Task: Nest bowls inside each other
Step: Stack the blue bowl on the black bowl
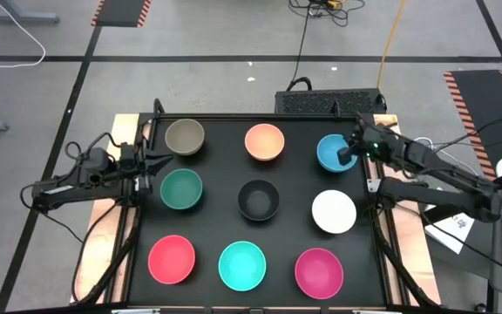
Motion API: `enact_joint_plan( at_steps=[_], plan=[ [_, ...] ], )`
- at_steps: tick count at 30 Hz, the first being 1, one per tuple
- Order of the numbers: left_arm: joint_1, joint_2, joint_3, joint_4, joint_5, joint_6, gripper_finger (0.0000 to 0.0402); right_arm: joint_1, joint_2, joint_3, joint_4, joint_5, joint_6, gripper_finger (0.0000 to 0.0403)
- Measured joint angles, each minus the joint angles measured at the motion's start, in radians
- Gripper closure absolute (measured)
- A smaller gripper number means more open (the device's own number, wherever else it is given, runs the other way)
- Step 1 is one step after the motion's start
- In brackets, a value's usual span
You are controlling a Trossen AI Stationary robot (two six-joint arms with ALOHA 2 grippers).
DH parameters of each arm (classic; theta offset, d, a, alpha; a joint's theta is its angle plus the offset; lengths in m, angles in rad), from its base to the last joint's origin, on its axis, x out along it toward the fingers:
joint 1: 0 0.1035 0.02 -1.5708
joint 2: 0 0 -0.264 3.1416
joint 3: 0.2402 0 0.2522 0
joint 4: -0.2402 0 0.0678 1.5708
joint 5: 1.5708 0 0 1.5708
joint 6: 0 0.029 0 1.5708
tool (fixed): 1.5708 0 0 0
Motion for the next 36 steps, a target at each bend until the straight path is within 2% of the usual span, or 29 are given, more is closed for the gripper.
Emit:
enact_joint_plan(
  at_steps=[6, 9, 17, 27, 36],
  plan=[
    [0.0, 0.0, 0.0, 0.003, 0.034, 0.004, 0.037, -0.118, 0.092, 0.083, -0.167, -0.081, -0.043, 0.038],
    [0.0, 0.0, 0.0, 0.003, 0.047, 0.004, 0.037, -0.175, 0.116, 0.105, -0.189, -0.203, -0.096, 0.0359],
    [0.0, 0.0, 0.0, 0.0, 0.071, 0.004, 0.0371, -0.356, 0.224, 0.108, -0.245, -0.389, -0.212, 0.0291],
    [0.0, 0.0, -0.001, -0.002, 0.075, -0.003, 0.0371, -0.497, 0.375, 0.148, -0.277, -0.392, -0.292, 0.0228],
    [0.0, 0.0, -0.002, -0.008, 0.076, -0.005, 0.0371, -0.541, 0.471, 0.242, -0.358, -0.443, -0.338, 0.0208]
  ],
)
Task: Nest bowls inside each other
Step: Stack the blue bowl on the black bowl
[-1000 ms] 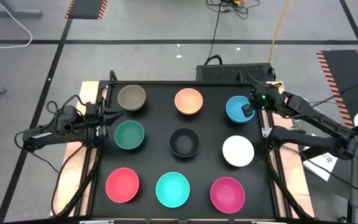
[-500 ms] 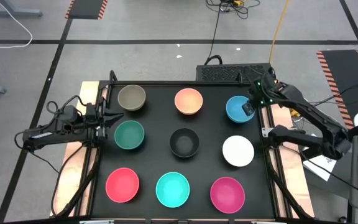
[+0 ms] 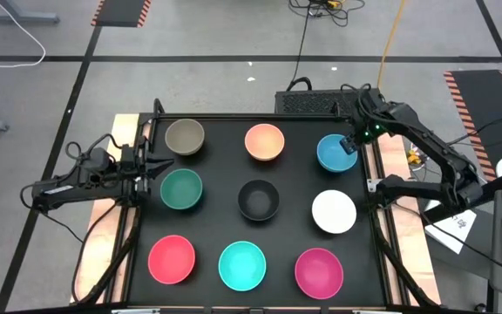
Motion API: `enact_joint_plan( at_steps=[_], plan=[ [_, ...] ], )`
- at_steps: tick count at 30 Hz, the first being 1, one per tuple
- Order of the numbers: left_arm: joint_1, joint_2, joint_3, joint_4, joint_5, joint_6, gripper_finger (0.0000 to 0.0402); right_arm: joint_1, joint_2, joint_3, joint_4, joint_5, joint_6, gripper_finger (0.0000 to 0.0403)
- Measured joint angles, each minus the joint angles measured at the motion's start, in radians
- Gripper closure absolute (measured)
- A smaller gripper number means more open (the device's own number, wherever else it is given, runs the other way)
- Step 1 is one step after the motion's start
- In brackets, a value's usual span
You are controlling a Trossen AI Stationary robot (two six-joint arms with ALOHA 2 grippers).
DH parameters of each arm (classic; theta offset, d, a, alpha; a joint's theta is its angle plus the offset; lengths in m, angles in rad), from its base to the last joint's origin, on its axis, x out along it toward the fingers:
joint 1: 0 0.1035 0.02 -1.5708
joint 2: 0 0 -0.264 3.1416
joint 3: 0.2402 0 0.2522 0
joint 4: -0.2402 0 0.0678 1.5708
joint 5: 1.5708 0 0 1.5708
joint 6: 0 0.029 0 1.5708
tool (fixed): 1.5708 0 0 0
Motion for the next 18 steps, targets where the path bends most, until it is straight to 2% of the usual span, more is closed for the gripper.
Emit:
enact_joint_plan(
  at_steps=[18],
  plan=[
    [0.0, 0.0, 0.0, 0.007, 0.015, 0.008, 0.0371, -0.005, 0.1, 0.021, -0.031, 0.028, -0.011, 0.0208]
  ],
)
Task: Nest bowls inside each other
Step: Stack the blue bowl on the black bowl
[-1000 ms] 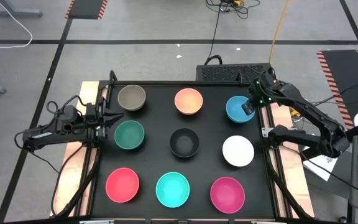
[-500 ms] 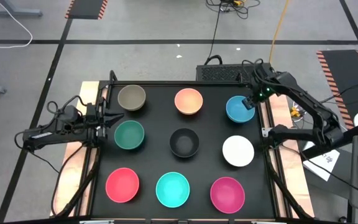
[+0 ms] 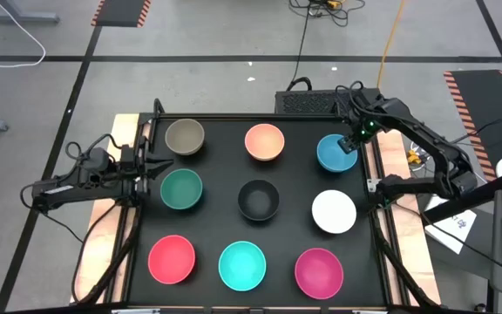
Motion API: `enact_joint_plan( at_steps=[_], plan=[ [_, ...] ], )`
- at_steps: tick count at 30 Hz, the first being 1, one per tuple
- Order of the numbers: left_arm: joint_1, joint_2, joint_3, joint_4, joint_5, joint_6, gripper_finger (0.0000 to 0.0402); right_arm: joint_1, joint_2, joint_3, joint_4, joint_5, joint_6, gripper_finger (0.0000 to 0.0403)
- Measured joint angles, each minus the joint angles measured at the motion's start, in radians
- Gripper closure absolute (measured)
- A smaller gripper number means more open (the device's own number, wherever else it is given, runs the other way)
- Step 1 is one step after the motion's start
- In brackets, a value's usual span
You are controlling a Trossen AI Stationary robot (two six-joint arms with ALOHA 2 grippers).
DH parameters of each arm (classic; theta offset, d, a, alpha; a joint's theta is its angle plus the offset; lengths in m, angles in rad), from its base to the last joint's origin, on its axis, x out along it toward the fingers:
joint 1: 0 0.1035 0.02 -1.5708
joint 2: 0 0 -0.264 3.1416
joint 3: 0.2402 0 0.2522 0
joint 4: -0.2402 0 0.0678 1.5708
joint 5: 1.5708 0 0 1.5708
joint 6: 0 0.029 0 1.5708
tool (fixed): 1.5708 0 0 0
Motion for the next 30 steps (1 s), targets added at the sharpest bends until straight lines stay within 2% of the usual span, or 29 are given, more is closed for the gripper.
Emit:
enact_joint_plan(
  at_steps=[9, 21, 30],
  plan=[
    [0.0, 0.0, 0.0, 0.002, 0.01, 0.001, 0.0371, 0.006, 0.04, 0.0, 0.013, 0.005, 0.016, 0.0208],
    [0.0, 0.0, 0.0, 0.003, 0.028, 0.005, 0.0371, 0.051, 0.107, 0.0, 0.007, 0.103, 0.053, 0.0209],
    [0.0, 0.0, 0.0, 0.002, 0.035, 0.005, 0.0371, 0.045, 0.137, 0.0, 0.015, 0.076, 0.031, 0.0209]
  ],
)
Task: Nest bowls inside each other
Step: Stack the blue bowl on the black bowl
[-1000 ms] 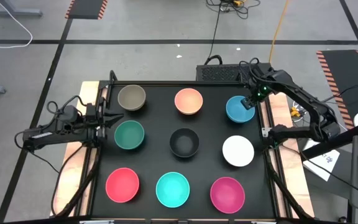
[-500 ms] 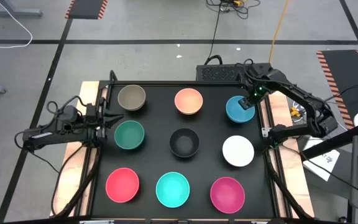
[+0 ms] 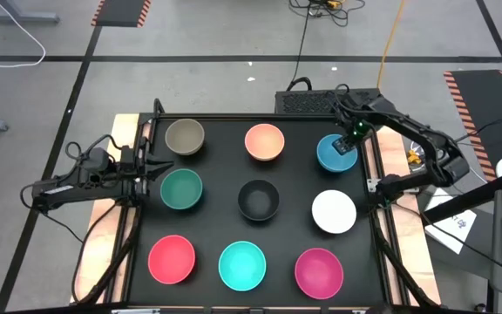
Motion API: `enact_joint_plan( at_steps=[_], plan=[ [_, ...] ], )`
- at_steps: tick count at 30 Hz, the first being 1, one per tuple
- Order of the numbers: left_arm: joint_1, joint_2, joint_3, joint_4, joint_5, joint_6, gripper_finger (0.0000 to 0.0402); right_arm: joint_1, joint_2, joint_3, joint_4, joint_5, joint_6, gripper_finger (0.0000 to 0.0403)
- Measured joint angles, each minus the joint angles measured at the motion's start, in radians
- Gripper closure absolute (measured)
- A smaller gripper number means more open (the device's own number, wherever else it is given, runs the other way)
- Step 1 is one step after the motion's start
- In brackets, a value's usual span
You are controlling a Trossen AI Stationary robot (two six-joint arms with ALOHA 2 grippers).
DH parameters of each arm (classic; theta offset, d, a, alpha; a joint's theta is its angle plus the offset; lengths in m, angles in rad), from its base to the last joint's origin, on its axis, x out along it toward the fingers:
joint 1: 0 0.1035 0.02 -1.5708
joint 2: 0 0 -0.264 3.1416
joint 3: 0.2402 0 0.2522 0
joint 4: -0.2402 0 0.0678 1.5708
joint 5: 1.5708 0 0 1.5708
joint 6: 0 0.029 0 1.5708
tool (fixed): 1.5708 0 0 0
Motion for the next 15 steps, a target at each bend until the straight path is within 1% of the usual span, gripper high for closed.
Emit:
enact_joint_plan(
  at_steps=[8, 15],
  plan=[
    [0.0, 0.0, 0.0, 0.0, 0.002, 0.006, 0.0371, 0.0, 0.036, 0.0, 0.011, -0.005, -0.009, 0.0209],
    [0.0, 0.0, 0.0, 0.0, 0.002, 0.006, 0.0371, -0.014, 0.047, 0.0, 0.032, -0.04, -0.035, 0.0209]
  ],
)
